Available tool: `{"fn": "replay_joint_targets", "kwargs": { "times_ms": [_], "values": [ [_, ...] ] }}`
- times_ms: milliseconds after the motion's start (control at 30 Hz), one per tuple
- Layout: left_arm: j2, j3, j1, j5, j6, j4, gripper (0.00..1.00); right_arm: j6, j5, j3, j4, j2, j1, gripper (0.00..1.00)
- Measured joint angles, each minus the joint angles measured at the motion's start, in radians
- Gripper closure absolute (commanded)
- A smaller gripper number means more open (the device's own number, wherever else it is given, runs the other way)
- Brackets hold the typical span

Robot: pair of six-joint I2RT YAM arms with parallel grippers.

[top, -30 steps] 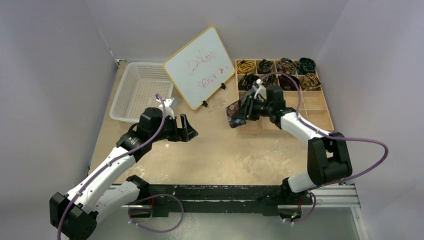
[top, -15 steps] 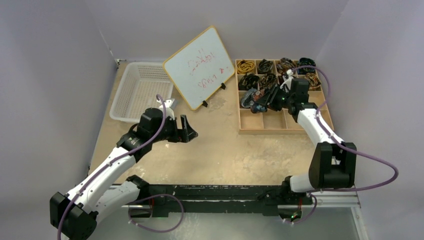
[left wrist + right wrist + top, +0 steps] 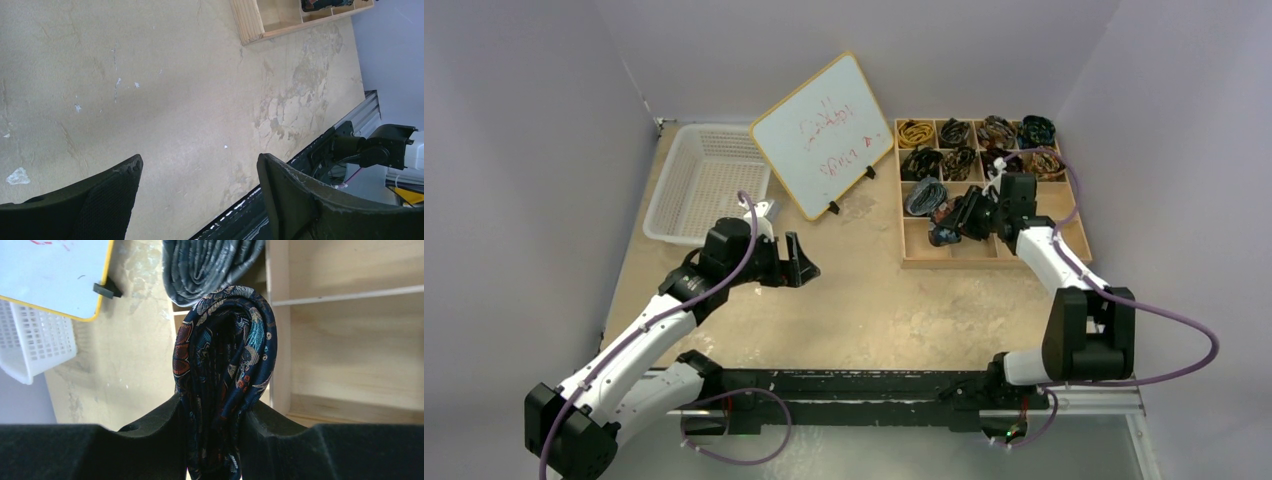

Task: Roll the ties
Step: Place the tie in the storage box.

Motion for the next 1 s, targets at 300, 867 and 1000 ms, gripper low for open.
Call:
{"fn": "replay_joint_targets", "kwargs": {
  "times_ms": [300,867,1000],
  "values": [
    [0.001,-0.005,0.0,0.003,0.003,-0.002,0.17,0.036,0.09,-0.043,0.002,-0.004,0.028,0.62],
    [-0.01,-0.004,0.0,0.005,0.017,-0.02,0.17,0.14,0.382,0.077,-0.064,-0.073,0.033,0.65],
    [-0.017,0.006,0.0,0.007,0.034,-0.046,0.17,0.141,0.442,0.144,-0.064,0.012,0.029,0.66]
  ]
}}
